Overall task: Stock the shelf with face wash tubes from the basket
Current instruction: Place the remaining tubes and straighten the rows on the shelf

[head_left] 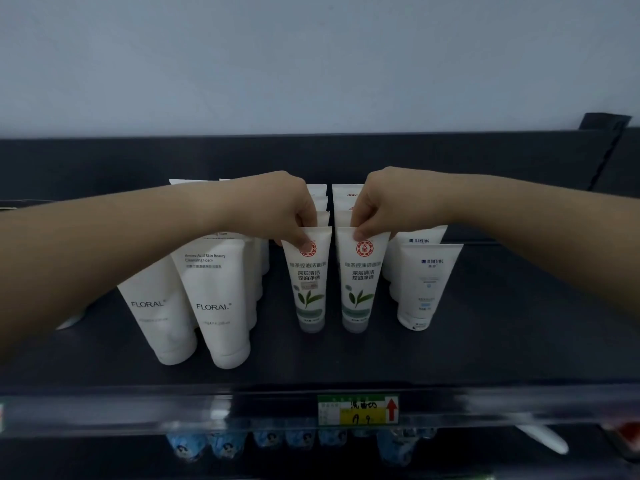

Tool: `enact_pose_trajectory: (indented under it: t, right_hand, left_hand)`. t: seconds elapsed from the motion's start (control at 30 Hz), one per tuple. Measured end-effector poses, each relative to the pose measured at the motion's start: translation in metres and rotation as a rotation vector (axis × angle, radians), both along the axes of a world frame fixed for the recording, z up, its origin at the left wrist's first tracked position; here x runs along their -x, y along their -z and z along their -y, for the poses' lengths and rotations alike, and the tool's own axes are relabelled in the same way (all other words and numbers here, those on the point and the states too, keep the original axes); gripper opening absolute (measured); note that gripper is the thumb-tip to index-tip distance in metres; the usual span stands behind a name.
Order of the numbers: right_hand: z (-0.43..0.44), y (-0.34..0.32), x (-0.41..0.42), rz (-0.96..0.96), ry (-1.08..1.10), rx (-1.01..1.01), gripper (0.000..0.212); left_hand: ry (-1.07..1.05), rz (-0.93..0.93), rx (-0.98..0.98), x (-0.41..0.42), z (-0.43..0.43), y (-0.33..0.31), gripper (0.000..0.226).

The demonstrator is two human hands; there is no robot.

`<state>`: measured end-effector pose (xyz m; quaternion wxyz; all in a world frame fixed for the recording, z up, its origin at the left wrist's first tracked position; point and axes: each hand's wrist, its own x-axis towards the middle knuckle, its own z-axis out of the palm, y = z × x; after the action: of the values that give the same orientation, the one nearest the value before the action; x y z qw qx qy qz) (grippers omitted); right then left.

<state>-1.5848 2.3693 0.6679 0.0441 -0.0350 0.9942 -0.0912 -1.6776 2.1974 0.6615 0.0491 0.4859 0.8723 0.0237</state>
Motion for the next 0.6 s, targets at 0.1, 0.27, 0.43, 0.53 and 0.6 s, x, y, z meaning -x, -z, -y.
enact_pose_trajectory:
  t: [0.1,0.27,0.43,0.53,0.6]
  right_hand:
    - [0.0002,-0.0004,-0.0004,0.002,0.000,0.003,0.016]
    - [-0.0002,0.0001,0.0006,0.009,0.002,0.011,0.016]
    - [-0.0009,0.0005,-0.0006,0.014,-0.002,0.026,0.016]
    - [-0.0017,0.0002,-0.0006,0.016,0.000,0.026,0.016]
    - [-0.0018,0.0004,-0.0003,0.021,-0.001,0.023,0.016]
  left_hand:
    - [0.003,-0.003,-0.004,0.0016,0.0012,0.0002,0.021]
    - [0.004,0.010,0.001,0.0007,0.0028,0.0002,0.023]
    - [0.007,0.001,-0.003,-0.0024,0.0021,0.0012,0.020]
    - [0.005,0.001,-0.004,-0.0031,0.0017,0.0013,0.020]
    - [0.002,0.004,0.003,-0.0034,0.0014,0.0011,0.020]
